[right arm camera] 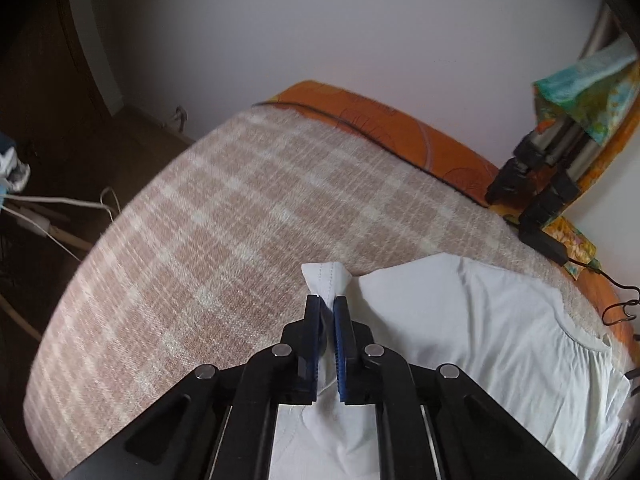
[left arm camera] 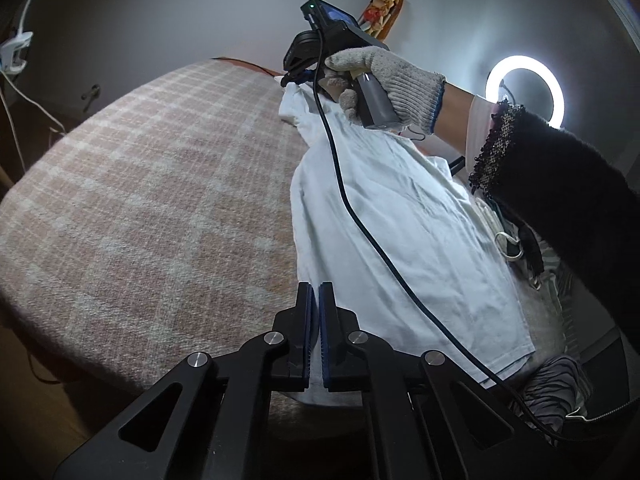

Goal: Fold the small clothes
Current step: 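Close left tool on the hem while right tool grips the shoulder near collar, then fold the gripped shirt side over toward the middle with both tools, then open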

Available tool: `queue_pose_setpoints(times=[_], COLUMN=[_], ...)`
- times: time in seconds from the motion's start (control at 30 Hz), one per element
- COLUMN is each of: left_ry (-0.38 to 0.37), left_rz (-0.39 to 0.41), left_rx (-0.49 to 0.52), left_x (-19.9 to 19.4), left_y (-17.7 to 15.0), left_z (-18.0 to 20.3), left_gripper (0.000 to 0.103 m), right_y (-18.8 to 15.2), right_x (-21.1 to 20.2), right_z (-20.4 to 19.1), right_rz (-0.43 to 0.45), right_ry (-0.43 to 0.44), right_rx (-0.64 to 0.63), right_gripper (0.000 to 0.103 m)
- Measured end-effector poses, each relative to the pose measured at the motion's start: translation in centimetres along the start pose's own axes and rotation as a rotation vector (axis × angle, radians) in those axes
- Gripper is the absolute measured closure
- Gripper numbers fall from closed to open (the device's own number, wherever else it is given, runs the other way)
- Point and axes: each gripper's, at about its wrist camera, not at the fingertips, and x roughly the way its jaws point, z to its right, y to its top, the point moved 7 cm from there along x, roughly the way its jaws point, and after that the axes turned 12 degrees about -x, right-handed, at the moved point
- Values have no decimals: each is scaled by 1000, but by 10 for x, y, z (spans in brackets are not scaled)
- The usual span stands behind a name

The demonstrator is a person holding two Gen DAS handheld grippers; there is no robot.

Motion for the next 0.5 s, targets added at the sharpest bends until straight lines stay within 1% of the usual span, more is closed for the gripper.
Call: queue_pose_setpoints(times=[0.1,0.17,0.37,0.5], left_ry=[-15,-39,-87,-134], left_rz=[12,12,-7,-29], left_rx=[23,34,98,126], left_x=[-2,-3,1,5], left_y=[0,0,-6,-11], left_z=[8,14,39,58], left_gripper=[101,101,102,102], right_y=[-2,-5,-17,-27], right_x=[-18,-30,-61,-72], right_z=[17,21,52,71], right_rz=[32,48,93,118], right_ry=[9,11,2,-1], right_rx=[21,33,70,97], right_gripper=[100,100,100,100])
